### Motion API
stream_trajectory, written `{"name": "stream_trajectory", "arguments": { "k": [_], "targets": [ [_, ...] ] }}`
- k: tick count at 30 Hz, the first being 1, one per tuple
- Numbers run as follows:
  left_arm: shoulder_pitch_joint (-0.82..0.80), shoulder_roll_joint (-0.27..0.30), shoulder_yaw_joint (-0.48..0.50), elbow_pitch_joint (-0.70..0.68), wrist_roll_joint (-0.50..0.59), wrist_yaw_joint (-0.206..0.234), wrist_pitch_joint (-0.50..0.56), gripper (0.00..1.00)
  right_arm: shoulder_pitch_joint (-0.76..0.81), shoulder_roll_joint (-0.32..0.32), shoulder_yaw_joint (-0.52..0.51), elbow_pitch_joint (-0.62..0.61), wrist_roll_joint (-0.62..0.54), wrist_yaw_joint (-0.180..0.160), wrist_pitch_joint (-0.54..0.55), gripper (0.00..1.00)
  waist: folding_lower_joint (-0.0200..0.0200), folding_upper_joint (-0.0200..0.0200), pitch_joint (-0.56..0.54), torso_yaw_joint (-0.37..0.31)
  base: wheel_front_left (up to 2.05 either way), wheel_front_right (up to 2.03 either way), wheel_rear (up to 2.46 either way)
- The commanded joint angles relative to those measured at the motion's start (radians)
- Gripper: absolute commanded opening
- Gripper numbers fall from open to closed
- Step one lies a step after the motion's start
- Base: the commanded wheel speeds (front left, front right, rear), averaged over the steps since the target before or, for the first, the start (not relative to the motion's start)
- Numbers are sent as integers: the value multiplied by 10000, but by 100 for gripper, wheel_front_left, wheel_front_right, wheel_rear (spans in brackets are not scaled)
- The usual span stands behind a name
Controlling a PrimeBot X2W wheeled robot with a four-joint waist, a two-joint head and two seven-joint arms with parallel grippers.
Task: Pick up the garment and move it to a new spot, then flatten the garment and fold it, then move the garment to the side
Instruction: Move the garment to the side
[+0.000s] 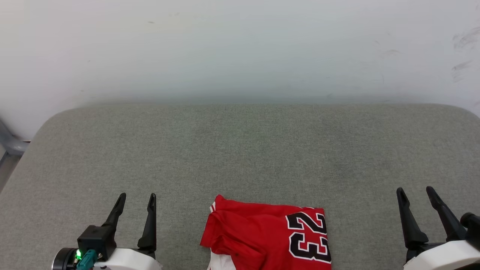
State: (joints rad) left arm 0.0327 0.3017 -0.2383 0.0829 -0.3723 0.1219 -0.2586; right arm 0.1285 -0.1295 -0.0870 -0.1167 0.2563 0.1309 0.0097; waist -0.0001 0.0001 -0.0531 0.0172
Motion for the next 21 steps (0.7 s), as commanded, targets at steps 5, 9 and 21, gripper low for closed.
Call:
{"name": "stream_trajectory", "arguments": {
  "k": [5,9,21],
  "targets": [
    [-184,-41,-30,14,-48,-12,-37,100,147,23,-224,74,236,-4,485,100,1,-1,76,87,0,0,0],
    [-338,-112,-49,-33,-51,-36,-48,100,216,-252,-469,479,973,-4,1313,100,1,-1,270,295,0,0,0],
    [-1108,-601,-13,-196,191,-314,-80,100,-471,-768,747,1822,3526,-3,4687,100,1,-1,1426,1188,0,0,0]
  ]
}}
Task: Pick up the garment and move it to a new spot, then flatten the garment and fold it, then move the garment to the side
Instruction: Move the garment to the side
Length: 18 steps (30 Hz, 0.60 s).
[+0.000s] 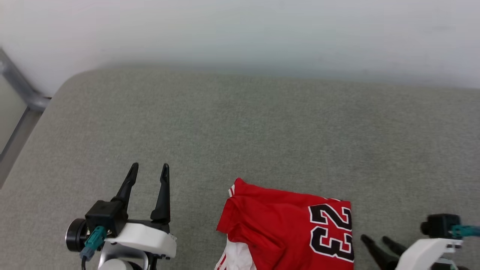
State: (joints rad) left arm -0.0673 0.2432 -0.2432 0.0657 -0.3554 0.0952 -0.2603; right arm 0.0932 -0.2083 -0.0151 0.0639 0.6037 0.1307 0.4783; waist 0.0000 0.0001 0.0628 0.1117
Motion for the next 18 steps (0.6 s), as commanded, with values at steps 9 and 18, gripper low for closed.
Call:
{"name": "stream_trajectory", "arguments": {
  "k": [9,18],
  "targets": [
    [-517,-495,384,89,362,-444,-54,100,-725,26,1406,1327,1210,-9,1313,100,0,-1,981,772,0,0,0],
    [-443,-739,790,328,704,-772,-55,100,-1092,120,1741,1817,1574,-10,1631,0,0,-1,873,771,0,0,0]
  ]
}}
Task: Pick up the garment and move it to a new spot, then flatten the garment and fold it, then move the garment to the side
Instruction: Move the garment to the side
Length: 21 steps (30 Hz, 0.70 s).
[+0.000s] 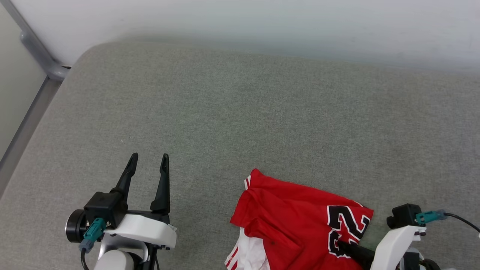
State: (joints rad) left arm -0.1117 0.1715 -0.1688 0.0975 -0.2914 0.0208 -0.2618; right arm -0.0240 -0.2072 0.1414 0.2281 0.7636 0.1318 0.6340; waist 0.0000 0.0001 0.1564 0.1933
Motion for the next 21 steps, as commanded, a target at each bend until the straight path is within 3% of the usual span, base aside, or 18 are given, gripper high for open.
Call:
{"name": "stream_trajectory", "arguments": {
  "k": [1,11,21],
  "targets": [
    [45,-31,76,31,98,-57,-40,100,9,48,204,85,-55,-20,-17,0,0,-1,-130,-86,0,0,0],
    [528,-53,323,22,407,-277,-33,100,-698,-823,409,-1228,-938,-16,-390,0,0,-1,-862,-1305,0,0,0],
    [359,4,342,-222,636,-464,-32,100,-1389,-2071,443,-2282,-1918,-16,228,0,0,-1,-612,-3616,0,0,0]
  ]
}}
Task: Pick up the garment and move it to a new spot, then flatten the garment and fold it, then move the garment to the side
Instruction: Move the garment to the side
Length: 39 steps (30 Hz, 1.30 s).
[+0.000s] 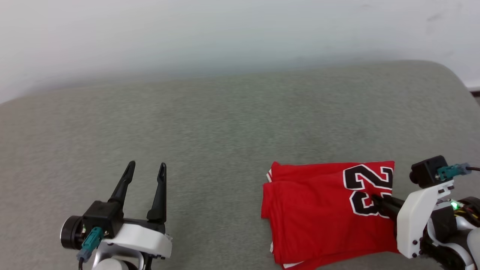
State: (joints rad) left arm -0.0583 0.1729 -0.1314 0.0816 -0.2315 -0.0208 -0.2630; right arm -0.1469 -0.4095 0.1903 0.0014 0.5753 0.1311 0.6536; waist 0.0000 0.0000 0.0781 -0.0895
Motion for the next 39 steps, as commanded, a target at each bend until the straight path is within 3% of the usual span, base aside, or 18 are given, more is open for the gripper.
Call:
{"name": "stream_trajectory", "arguments": {
  "k": [1,6,16,22,30,36,37,38,39],
  "targets": [
    [-175,-9,-32,-63,37,-48,-20,100,-160,-48,-46,-16,-35,-8,32,0,0,0,172,-788,0,0,0],
    [-639,65,-194,-233,261,-189,-20,100,-632,-152,-379,281,-128,-8,60,0,0,0,958,-1700,0,0,0],
    [-1842,499,-494,-740,606,-451,202,100,-2697,-585,-729,1952,-327,-8,-862,0,0,0,2923,-2729,0,0,0],
    [-2936,836,-714,-1324,809,-666,610,100,-4400,-1151,-1229,3398,-525,-8,-1735,0,0,0,4218,-2668,0,0,0],
    [-3943,1053,-1015,-2068,1017,-754,835,100,-5799,-1966,-2859,5307,-1251,-10,-2675,0,0,0,5405,-2197,0,0,0],
    [-4309,1088,-1202,-2365,1061,-807,854,100,-6391,-2134,-3767,6490,-1859,-10,-3541,0,0,0,5955,-1783,0,0,0],
    [-4342,1092,-1224,-2361,1065,-805,840,100,-6506,-2082,-3802,6694,-1970,-10,-3759,11,0,0,6012,-1737,0,0,0],
    [-4373,1089,-1248,-2359,1066,-806,819,100,-6609,-2019,-3893,6922,-2044,-11,-3984,40,0,0,6063,-1689,0,0,0],
    [-4387,1089,-1259,-2330,1067,-801,800,100,-6676,-1970,-3960,7146,-2121,-10,-4140,97,0,0,6080,-1653,0,0,0]
  ]
}}
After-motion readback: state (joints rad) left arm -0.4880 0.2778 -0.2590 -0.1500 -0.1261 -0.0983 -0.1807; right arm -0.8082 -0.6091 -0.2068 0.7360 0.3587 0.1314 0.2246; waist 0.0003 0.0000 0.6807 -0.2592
